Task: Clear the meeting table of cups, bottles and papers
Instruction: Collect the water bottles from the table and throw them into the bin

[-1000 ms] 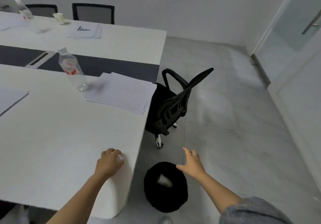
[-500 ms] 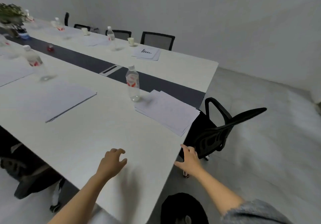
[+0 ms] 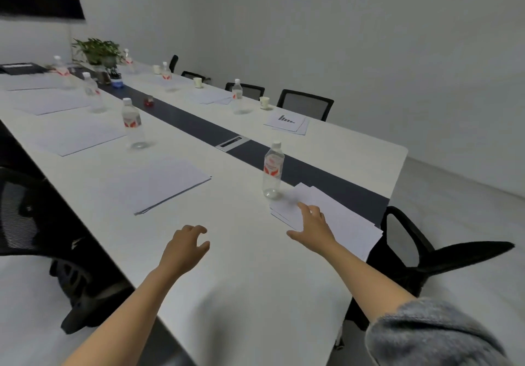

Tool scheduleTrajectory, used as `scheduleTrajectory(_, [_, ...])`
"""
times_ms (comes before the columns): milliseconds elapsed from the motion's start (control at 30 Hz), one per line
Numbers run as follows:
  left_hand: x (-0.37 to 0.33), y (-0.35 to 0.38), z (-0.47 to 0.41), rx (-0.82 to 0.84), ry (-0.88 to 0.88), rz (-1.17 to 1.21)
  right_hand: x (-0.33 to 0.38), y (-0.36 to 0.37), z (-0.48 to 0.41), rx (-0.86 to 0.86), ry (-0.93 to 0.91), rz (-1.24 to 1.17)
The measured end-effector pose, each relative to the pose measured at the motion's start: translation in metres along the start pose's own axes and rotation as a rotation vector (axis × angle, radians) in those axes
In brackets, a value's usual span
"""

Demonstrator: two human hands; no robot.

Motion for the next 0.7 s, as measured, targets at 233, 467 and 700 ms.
scheduleTrajectory(233, [-0.002,-0.022,-0.035,-0.083,-0.031,0.076,0.021,-0.016,-0.068,0.009,-0.114,0.038])
scheduleTrajectory(467, [-0.004,-0.034,-0.067,-0.137,-0.138,0.221,0.018,-0.029,-0.143,0.01,-0.146,-0.005])
scheduleTrajectory(700, [-0.001,-0.028,-0.086,-0.218,-0.243,0.409,-0.001,-0.031,-0.218,-0.072,-0.055,-0.246])
Point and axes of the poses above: each hand's wrist, its own z-axis away from the middle knuckle, its own y-axis out of the palm, x = y × z, the point moved 4 cm from there along -z, towards the middle knuckle, and after that the axes turned 11 degrees about -y, right-handed, at the moved point
